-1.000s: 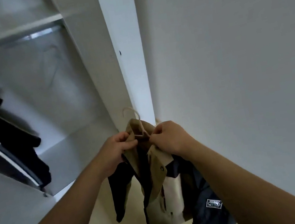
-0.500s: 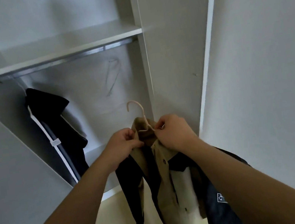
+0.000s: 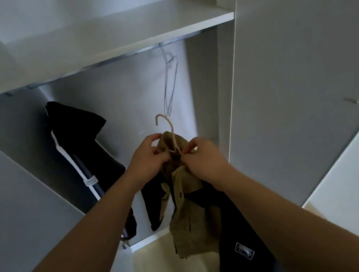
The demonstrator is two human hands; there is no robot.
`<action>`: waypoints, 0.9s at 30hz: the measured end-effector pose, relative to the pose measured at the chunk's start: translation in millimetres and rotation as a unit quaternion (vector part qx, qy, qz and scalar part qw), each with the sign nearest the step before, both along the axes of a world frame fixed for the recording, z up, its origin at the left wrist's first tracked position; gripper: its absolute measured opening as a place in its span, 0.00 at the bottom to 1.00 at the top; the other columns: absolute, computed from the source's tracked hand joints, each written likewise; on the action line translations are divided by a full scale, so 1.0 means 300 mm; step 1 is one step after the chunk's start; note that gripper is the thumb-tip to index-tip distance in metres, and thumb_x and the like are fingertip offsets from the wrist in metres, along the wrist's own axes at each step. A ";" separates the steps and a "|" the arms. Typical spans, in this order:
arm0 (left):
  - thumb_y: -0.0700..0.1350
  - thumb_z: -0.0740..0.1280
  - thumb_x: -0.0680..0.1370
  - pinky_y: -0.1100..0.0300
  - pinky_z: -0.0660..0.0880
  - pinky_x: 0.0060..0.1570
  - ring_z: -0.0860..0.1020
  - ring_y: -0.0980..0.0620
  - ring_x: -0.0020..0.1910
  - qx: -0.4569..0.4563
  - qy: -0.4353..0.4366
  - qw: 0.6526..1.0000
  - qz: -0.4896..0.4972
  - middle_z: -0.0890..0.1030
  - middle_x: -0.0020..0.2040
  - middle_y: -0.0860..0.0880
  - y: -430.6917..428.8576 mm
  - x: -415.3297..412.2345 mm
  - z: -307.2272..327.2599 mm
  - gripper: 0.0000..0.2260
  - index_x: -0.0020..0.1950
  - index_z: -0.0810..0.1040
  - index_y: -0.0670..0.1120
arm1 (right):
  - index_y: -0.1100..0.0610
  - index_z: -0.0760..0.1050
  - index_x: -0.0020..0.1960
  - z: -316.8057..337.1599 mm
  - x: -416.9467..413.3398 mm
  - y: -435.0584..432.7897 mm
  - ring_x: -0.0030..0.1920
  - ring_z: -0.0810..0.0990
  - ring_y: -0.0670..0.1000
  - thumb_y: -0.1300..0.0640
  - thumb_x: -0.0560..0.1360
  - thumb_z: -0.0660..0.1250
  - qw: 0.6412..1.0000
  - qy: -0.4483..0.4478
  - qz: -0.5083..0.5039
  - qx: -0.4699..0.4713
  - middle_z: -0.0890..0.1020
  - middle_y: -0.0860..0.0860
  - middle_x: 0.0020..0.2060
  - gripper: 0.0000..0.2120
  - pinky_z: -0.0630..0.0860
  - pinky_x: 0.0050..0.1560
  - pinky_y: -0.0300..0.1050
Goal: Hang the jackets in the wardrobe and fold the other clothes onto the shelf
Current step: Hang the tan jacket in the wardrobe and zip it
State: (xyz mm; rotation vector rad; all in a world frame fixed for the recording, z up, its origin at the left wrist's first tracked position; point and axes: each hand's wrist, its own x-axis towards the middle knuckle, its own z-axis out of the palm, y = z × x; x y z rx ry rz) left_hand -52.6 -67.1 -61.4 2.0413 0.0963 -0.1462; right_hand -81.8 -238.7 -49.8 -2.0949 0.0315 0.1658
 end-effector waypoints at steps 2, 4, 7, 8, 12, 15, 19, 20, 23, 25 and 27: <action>0.41 0.72 0.75 0.57 0.82 0.44 0.84 0.48 0.45 0.003 -0.014 1.000 0.022 0.85 0.46 0.47 0.042 0.068 -0.001 0.27 0.73 0.71 0.54 | 0.48 0.76 0.48 -0.016 0.081 0.059 0.42 0.79 0.46 0.54 0.80 0.65 1.000 0.005 -0.001 0.027 0.78 0.43 0.41 0.03 0.76 0.41 0.35; 0.39 0.72 0.75 0.62 0.80 0.38 0.85 0.49 0.42 -0.003 -0.018 0.999 0.040 0.85 0.45 0.45 0.076 0.132 0.005 0.25 0.71 0.74 0.52 | 0.45 0.73 0.45 -0.032 0.164 0.112 0.41 0.79 0.46 0.51 0.83 0.62 0.999 0.005 0.002 0.049 0.78 0.42 0.41 0.08 0.75 0.41 0.34; 0.39 0.71 0.76 0.60 0.81 0.36 0.84 0.50 0.41 0.003 -0.013 0.998 0.060 0.84 0.47 0.45 0.132 0.236 0.027 0.23 0.71 0.75 0.51 | 0.46 0.73 0.50 -0.049 0.294 0.187 0.44 0.79 0.47 0.49 0.85 0.57 0.995 0.026 0.001 0.092 0.79 0.43 0.45 0.08 0.80 0.54 0.42; 0.39 0.72 0.76 0.54 0.83 0.43 0.84 0.48 0.45 -0.002 -0.008 0.998 0.063 0.84 0.49 0.44 0.151 0.273 0.036 0.24 0.71 0.75 0.51 | 0.46 0.73 0.51 -0.050 0.334 0.207 0.45 0.79 0.47 0.49 0.85 0.56 0.994 0.031 -0.001 0.107 0.79 0.44 0.45 0.09 0.80 0.55 0.43; 0.37 0.71 0.76 0.41 0.80 0.59 0.83 0.40 0.52 -0.020 0.025 0.997 0.067 0.84 0.53 0.41 0.225 0.403 0.055 0.26 0.74 0.74 0.49 | 0.45 0.72 0.48 -0.051 0.467 0.270 0.44 0.79 0.47 0.49 0.85 0.55 0.989 0.036 0.004 0.145 0.79 0.42 0.43 0.10 0.74 0.42 0.33; 0.36 0.71 0.76 0.41 0.80 0.57 0.84 0.41 0.51 -0.021 0.024 0.997 0.064 0.85 0.52 0.40 0.274 0.478 0.061 0.26 0.73 0.75 0.49 | 0.46 0.73 0.47 -0.058 0.541 0.316 0.42 0.79 0.46 0.51 0.84 0.56 0.986 0.036 0.006 0.160 0.79 0.45 0.42 0.10 0.73 0.40 0.35; 0.33 0.69 0.73 0.43 0.82 0.52 0.83 0.38 0.51 -0.046 0.023 0.995 0.088 0.84 0.52 0.39 0.332 0.565 0.057 0.25 0.67 0.81 0.51 | 0.46 0.73 0.44 -0.060 0.617 0.372 0.42 0.80 0.47 0.52 0.84 0.56 0.984 0.039 -0.004 0.174 0.80 0.46 0.41 0.13 0.75 0.43 0.36; 0.32 0.68 0.72 0.45 0.82 0.49 0.83 0.38 0.51 -0.061 0.028 0.994 0.091 0.85 0.53 0.40 0.343 0.585 0.057 0.25 0.65 0.81 0.51 | 0.46 0.74 0.44 -0.056 0.633 0.380 0.43 0.80 0.47 0.53 0.84 0.56 0.984 0.040 -0.010 0.176 0.80 0.47 0.41 0.13 0.76 0.44 0.38; 0.32 0.68 0.70 0.52 0.79 0.42 0.83 0.40 0.48 -0.087 0.045 0.992 0.076 0.85 0.53 0.40 0.380 0.656 0.058 0.26 0.65 0.82 0.52 | 0.49 0.76 0.45 -0.050 0.683 0.404 0.43 0.80 0.49 0.55 0.83 0.56 0.985 0.036 -0.027 0.165 0.81 0.49 0.41 0.12 0.76 0.43 0.40; 0.33 0.67 0.69 0.54 0.78 0.38 0.83 0.41 0.47 -0.084 0.052 0.994 0.051 0.85 0.53 0.41 0.407 0.714 0.054 0.27 0.66 0.81 0.52 | 0.50 0.77 0.46 -0.048 0.713 0.427 0.43 0.80 0.49 0.55 0.83 0.56 0.985 0.028 -0.045 0.163 0.81 0.48 0.42 0.12 0.79 0.47 0.42; 0.33 0.66 0.69 0.47 0.81 0.44 0.83 0.39 0.53 -0.094 0.062 0.993 0.024 0.84 0.56 0.40 0.433 0.777 0.046 0.29 0.68 0.79 0.50 | 0.51 0.77 0.48 -0.043 0.742 0.454 0.43 0.80 0.48 0.56 0.83 0.56 0.985 0.015 -0.069 0.159 0.80 0.47 0.42 0.12 0.79 0.48 0.41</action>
